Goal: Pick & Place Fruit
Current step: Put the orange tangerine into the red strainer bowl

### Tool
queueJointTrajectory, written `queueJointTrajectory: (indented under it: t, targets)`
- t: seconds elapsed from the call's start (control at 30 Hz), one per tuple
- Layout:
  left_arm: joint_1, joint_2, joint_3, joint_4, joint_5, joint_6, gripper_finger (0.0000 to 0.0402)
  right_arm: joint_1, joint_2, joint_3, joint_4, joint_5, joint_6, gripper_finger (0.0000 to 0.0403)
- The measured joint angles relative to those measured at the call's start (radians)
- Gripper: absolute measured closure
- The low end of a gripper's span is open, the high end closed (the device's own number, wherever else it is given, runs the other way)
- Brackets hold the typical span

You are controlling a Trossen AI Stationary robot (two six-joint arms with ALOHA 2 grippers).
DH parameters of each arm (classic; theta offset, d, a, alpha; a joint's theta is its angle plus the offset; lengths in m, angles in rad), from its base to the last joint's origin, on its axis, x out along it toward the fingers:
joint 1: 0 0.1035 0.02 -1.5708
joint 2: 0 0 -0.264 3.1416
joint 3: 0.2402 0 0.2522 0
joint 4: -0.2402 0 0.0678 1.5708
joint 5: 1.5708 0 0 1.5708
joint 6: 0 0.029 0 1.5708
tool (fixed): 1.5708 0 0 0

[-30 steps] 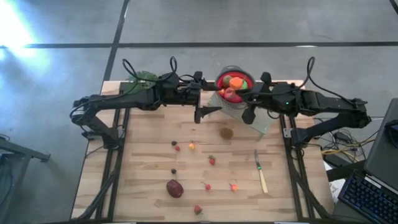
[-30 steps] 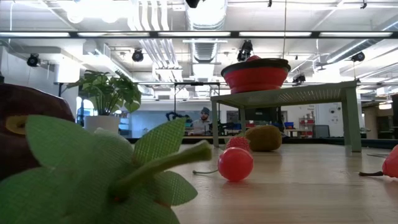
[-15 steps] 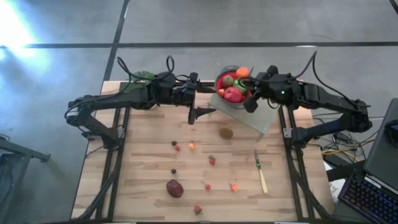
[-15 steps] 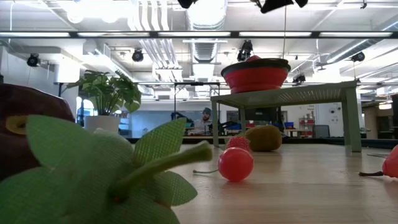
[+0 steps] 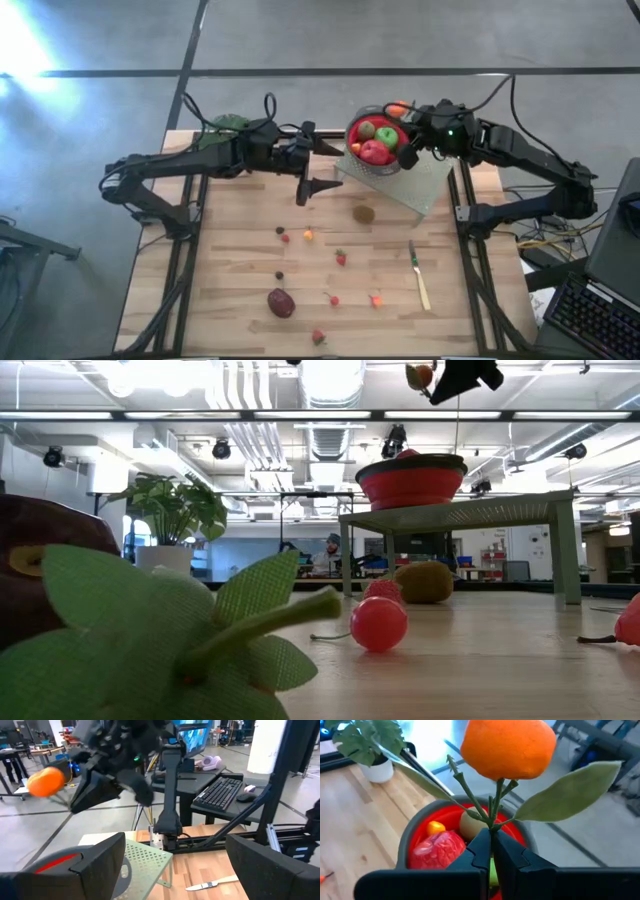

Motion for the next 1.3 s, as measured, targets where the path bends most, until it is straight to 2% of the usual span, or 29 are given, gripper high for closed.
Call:
queueJointTrajectory:
  t: [0.17,0.37,0.53,0.67,1.03,1.3]
  targets:
    - [-0.003,-0.007,0.0,-0.005,0.001,0.0,0.0053,-0.084,0.0,0.0,-0.051,-0.076,0.007,0.0394]
    - [-0.003,-0.008,0.0,0.021,0.0,0.008,0.0053,-0.17,0.031,-0.001,-0.148,-0.11,0.022,0.0394]
    - [-0.003,-0.008,0.005,0.034,-0.004,0.009,0.0053,-0.222,0.083,-0.001,-0.154,-0.174,-0.001,0.0394]
    - [-0.003,-0.008,0.002,0.043,-0.004,0.01,0.0053,-0.259,0.135,-0.001,-0.153,-0.18,-0.017,0.0394]
    - [-0.003,-0.008,0.001,0.041,-0.004,0.01,0.0053,-0.283,0.238,0.001,-0.152,-0.212,-0.062,0.0394]
    - [-0.003,-0.008,0.001,0.041,-0.003,-0.042,0.0053,-0.285,0.31,0.066,-0.153,-0.211,-0.085,0.0392]
